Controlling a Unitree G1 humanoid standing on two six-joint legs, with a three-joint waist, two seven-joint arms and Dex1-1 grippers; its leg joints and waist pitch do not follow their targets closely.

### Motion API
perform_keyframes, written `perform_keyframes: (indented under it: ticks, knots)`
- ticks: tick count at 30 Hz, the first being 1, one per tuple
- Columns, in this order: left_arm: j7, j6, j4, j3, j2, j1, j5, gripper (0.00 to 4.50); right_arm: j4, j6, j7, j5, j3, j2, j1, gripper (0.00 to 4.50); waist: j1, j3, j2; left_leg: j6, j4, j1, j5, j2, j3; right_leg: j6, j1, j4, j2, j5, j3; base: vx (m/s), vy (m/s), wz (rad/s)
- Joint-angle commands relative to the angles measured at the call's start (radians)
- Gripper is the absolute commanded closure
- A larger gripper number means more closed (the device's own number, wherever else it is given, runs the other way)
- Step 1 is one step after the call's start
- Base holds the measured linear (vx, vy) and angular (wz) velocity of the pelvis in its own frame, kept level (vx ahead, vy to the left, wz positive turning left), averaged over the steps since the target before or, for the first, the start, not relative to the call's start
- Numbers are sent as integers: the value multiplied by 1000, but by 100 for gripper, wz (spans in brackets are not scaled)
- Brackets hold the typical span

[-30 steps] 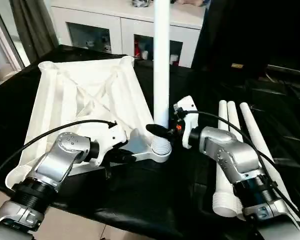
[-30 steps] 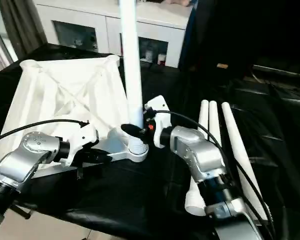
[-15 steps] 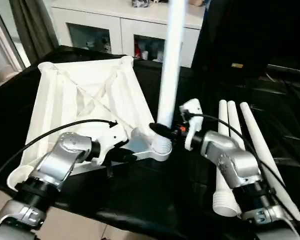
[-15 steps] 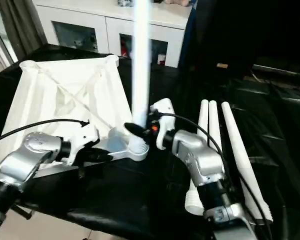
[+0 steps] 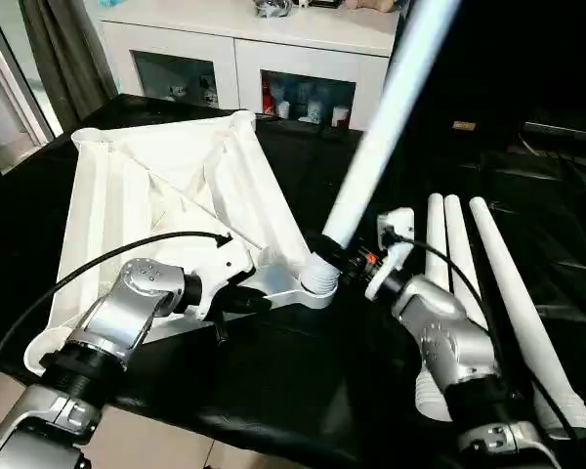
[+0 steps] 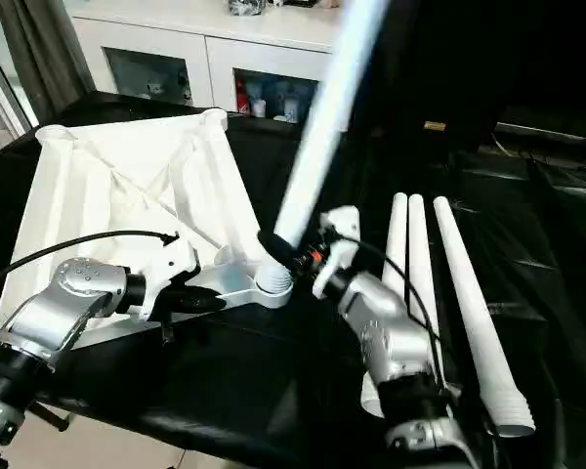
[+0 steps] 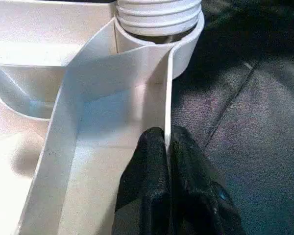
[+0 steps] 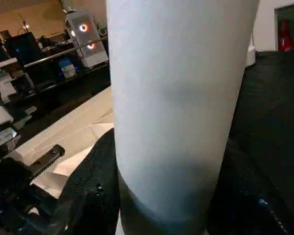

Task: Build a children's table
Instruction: Insert table leg to table base

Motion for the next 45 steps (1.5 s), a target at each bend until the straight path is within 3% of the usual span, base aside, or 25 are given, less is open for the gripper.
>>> perform_keyframes:
  ticks: [1,13,15,16,17,19,20,21,22,23,24,27,28,29,35,45]
  knots:
    - [11,-39,-9,55,-5,-39,-22,450,57,0,2,-56,18,-9,45,262,2,-59,15,-7,-95,-5,-207,10,8,-217,53,-73,-55,-281,26,0,0,0]
    - [-5,-31,-22,45,16,-37,-15,450,26,-44,39,-125,106,-23,60,262,6,-59,15,2,-100,-7,-185,11,7,-216,56,-72,-55,-265,26,0,0,0]
    - [-7,-32,-24,44,20,-33,-13,450,28,-32,49,-132,115,-24,49,262,7,-59,10,3,-100,-7,-188,10,8,-209,56,-75,-56,-289,27,0,0,0]
    - [-7,-33,-26,43,22,-31,-12,450,30,-26,53,-136,120,-26,43,262,5,-59,0,6,-101,-9,-185,11,8,-207,57,-76,-56,-293,27,0,0,0]
    - [-7,-33,-27,43,23,-29,-10,450,31,-22,55,-140,125,-28,39,262,7,-58,3,7,-102,-9,-178,11,7,-204,56,-74,-57,-300,27,0,0,0]
    - [-6,-29,-35,44,25,-22,-10,450,38,-9,73,-146,139,-33,29,262,6,-57,-3,10,-103,-8,-179,12,8,-197,55,-76,-58,-319,27,0,0,0]
    - [-5,-27,-41,45,27,-17,-10,450,44,-6,78,-152,145,-36,24,262,5,-56,-12,12,-104,-9,-177,13,9,-193,55,-78,-58,-326,27,0,0,0]
    - [-3,-26,-47,45,28,-13,-10,450,50,-4,83,-157,150,-38,19,262,6,-56,-8,11,-104,-9,-178,12,8,-187,55,-78,-59,-339,28,0,0,0]
    - [0,-24,-57,44,31,-2,-10,450,63,-1,98,-164,162,-44,10,262,4,-55,-25,15,-105,-10,-177,13,10,-183,55,-80,-60,-349,27,0,0,0]
    - [0,-24,-57,44,31,-1,-9,450,64,-1,99,-164,163,-44,10,262,7,-55,-18,13,-106,-8,-173,13,7,-177,54,-77,-62,-365,28,0,0,0]
    - [4,-22,-72,44,35,14,-8,450,80,6,115,-171,174,-49,-4,262,3,-54,-26,15,-106,-6,-176,15,9,-176,50,-80,-61,-366,28,0,0,0]
    - [4,-16,-86,45,39,27,-11,450,88,8,129,-178,184,-52,-14,262,3,-53,-24,10,-109,-5,-189,16,8,-173,50,-80,-60,-365,29,0,0,0]
    - [7,-14,-92,45,40,33,-12,450,87,12,138,-179,188,-56,-16,262,3,-55,-37,13,-108,-6,-178,16,8,-170,53,-75,-60,-354,29,0,0,0]
    - [10,-11,-98,45,39,39,-13,450,86,15,145,-180,192,-61,-15,262,3,-54,-40,13,-109,-6,-171,17,9,-169,53,-76,-60,-349,29,0,0,0]
    - [-32,-43,-141,42,38,76,-43,450,88,42,197,-175,195,-86,8,262,-5,-54,-46,21,-108,-2,-182,16,13,-170,49,-78,-57,-346,31,0,0,0]
    - [-253,-13,-271,12,106,110,-146,450,32,61,362,-157,235,-151,42,262,-7,-63,-48,41,-106,4,-129,19,16,-218,53,-61,-52,-175,28,0,0,0]
